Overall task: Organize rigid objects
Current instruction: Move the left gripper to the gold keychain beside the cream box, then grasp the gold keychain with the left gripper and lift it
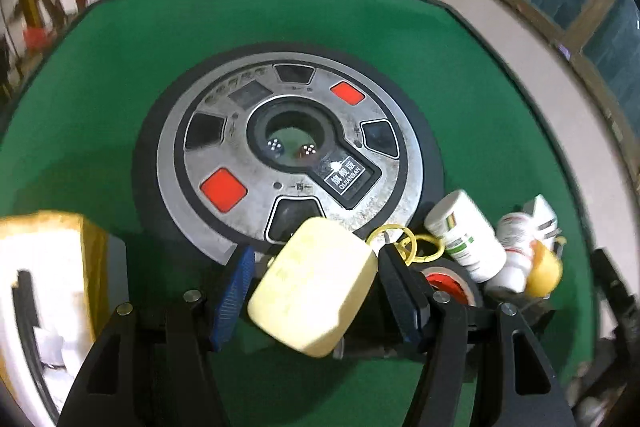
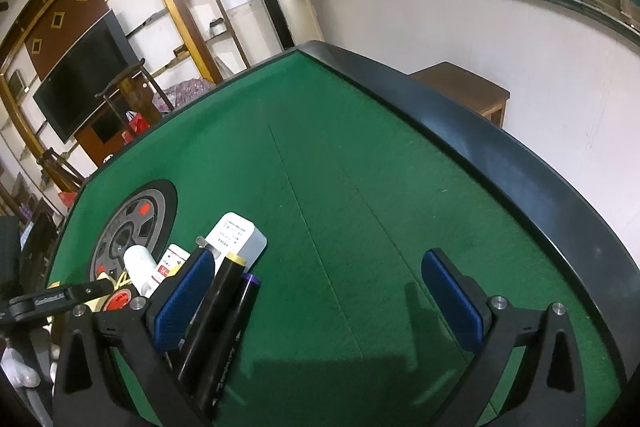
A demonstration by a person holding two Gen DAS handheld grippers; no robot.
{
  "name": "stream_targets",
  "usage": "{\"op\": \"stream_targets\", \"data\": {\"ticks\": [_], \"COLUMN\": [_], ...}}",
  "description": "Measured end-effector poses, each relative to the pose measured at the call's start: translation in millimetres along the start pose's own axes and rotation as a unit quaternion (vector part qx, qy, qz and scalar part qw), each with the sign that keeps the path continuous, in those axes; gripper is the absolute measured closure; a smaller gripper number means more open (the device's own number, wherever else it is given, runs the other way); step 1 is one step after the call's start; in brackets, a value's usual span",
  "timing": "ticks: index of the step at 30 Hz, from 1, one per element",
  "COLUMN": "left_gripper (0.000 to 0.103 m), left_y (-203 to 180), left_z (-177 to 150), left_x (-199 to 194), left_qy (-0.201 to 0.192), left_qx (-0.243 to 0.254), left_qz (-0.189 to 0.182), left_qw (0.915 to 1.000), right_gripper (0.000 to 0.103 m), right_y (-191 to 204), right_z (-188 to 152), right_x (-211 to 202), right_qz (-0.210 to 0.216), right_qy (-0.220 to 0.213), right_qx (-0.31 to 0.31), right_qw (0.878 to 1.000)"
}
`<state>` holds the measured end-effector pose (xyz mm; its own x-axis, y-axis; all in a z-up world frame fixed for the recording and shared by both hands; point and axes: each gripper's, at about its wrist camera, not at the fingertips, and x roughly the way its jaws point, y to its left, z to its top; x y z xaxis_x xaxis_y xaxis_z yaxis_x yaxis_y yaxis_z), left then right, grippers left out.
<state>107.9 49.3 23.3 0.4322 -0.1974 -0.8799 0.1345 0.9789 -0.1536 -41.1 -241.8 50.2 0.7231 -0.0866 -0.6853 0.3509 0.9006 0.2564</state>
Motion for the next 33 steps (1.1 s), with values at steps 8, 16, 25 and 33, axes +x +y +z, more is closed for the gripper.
{"op": "stream_targets", "data": {"ticks": [8, 16, 25, 33], "left_gripper": [0.042, 0.043, 0.044, 0.050], "left_y": [-8, -6, -17, 4], "left_z": [-22, -58, -98, -137], "left_x": [-12, -34, -82, -144], "left_qy": [0.004, 0.018, -0.010, -0.079], "left_qx": [0.023, 0.016, 0.001, -0.046], "left_qz": [0.021, -0.012, -0.096, -0.176], "left_qw": [0.9995, 0.9996, 0.9954, 0.9802], "right_gripper": [0.000, 0.000, 0.000, 0.000], "right_y": [0, 2, 0, 6], "right_z": [-2, -4, -6, -9], "right_x": [5, 8, 12, 18], "right_qz": [-0.003, -0.007, -0.019, -0.028], "right_qy": [0.016, 0.023, 0.030, 0.043], "right_qx": [-0.003, -0.005, -0.007, -0.023], "right_qw": [1.000, 1.000, 0.999, 0.998]}}
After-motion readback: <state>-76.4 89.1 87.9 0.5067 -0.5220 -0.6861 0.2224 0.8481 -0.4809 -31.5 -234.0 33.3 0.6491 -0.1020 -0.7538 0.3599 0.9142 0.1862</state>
